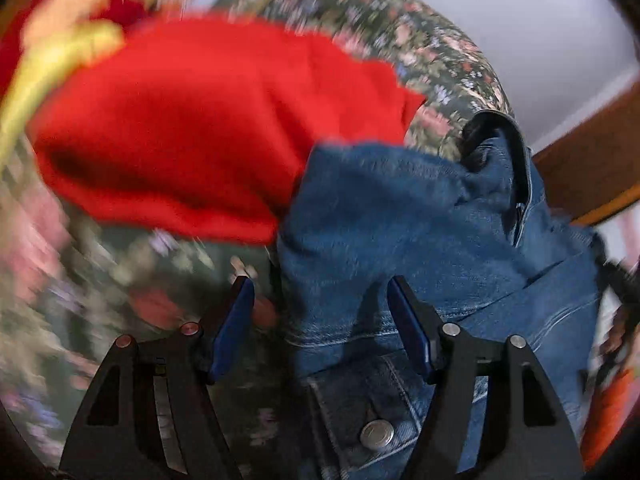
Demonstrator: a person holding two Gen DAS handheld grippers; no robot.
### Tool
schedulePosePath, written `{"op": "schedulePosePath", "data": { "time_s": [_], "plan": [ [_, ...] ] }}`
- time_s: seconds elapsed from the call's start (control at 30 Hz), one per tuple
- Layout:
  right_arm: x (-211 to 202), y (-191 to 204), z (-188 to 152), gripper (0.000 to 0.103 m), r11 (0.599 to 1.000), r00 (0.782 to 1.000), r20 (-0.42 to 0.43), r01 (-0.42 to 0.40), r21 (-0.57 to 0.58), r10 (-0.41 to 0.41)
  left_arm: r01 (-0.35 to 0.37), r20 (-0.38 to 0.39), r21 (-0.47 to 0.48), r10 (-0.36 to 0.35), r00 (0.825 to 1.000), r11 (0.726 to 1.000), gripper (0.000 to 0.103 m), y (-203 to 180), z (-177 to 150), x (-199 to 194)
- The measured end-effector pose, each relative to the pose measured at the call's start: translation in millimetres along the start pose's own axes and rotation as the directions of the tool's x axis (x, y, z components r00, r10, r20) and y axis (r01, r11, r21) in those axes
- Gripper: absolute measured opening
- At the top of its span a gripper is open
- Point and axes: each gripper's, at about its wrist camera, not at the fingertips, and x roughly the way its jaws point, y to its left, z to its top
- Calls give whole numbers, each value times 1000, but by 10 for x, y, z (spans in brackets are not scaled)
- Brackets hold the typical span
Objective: Fold large clothes
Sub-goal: 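Grasp the jacket hem with the left gripper while the right gripper grasps the hem too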
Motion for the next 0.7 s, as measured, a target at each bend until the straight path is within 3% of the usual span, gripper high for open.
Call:
{"op": "schedulePosePath", "data": {
  "time_s": [0.07, 0.13, 0.2, 0.4, 0.57, 0.7],
  "plan": [
    [11, 14, -5, 8, 1000, 1000, -3, 10, -5, -10, 55, -10, -42, -55, 998, 998, 63, 35, -9, 87],
    [-3, 29, -5, 8, 1000, 1000, -3, 19, -8, -19, 39, 0, -12, -39, 999, 999, 29, -39, -3, 106],
    [-40, 41, 1, 8, 1000, 1000, 1, 15, -6, -15, -14, 13, 48, 13, 1000, 999, 13, -178, 0, 62],
    [-296, 174, 111, 8, 999, 997, 67, -22, -40, 25, -148, 182, 224, 108, 977, 963, 8, -756, 14, -567],
    [-418, 295, 196, 8, 996, 990, 130, -42, -73, 51, -158, 284, 253, 83, 955, 954, 7, -1038, 254, -982],
    [-372, 352, 276, 8, 995, 987, 160, -9, -99, 25, -152, 310, 268, 64, 948, 951, 7, -1172, 565, -1056]
  ]
}}
